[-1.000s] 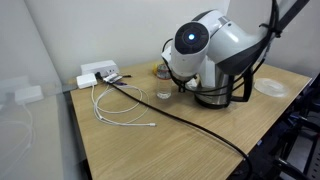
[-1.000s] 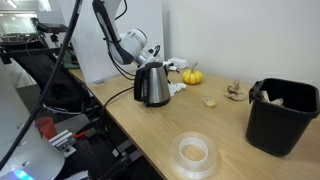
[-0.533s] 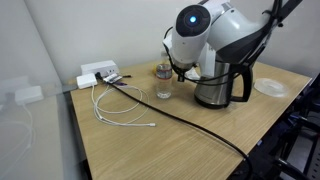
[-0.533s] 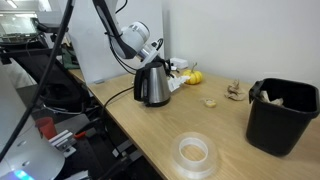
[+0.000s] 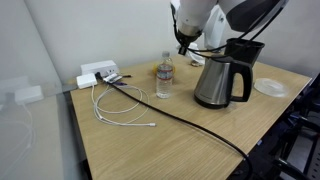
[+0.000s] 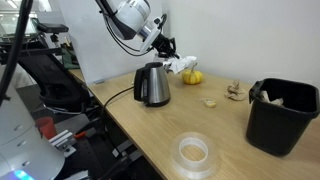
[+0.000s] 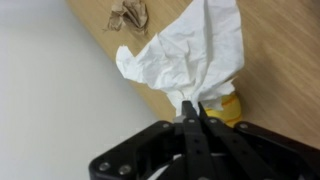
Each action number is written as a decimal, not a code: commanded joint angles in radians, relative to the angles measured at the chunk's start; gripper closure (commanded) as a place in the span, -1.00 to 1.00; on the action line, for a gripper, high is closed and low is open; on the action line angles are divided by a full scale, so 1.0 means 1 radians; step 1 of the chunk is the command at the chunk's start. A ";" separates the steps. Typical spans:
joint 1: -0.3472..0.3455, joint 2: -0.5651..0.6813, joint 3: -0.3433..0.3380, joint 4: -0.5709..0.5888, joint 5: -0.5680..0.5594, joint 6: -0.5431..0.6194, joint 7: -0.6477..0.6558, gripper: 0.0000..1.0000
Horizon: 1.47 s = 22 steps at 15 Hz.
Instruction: Pick up the white paper from the table and put it inside the bin
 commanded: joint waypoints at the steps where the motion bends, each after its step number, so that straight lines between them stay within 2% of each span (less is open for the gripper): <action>1: -0.033 -0.089 -0.020 -0.040 -0.020 0.041 0.035 0.99; 4: -0.072 -0.136 -0.058 -0.032 -0.048 0.057 0.059 0.99; 9: -0.183 -0.169 -0.155 -0.029 -0.068 0.293 -0.024 0.99; 14: -0.284 -0.154 -0.245 -0.019 0.025 0.506 -0.140 0.99; 18: -0.335 -0.157 -0.282 -0.008 0.183 0.502 -0.250 0.99; 19: -0.318 -0.156 -0.285 -0.006 0.123 0.492 -0.196 0.99; 22: -0.319 -0.156 -0.287 -0.005 0.134 0.491 -0.205 0.96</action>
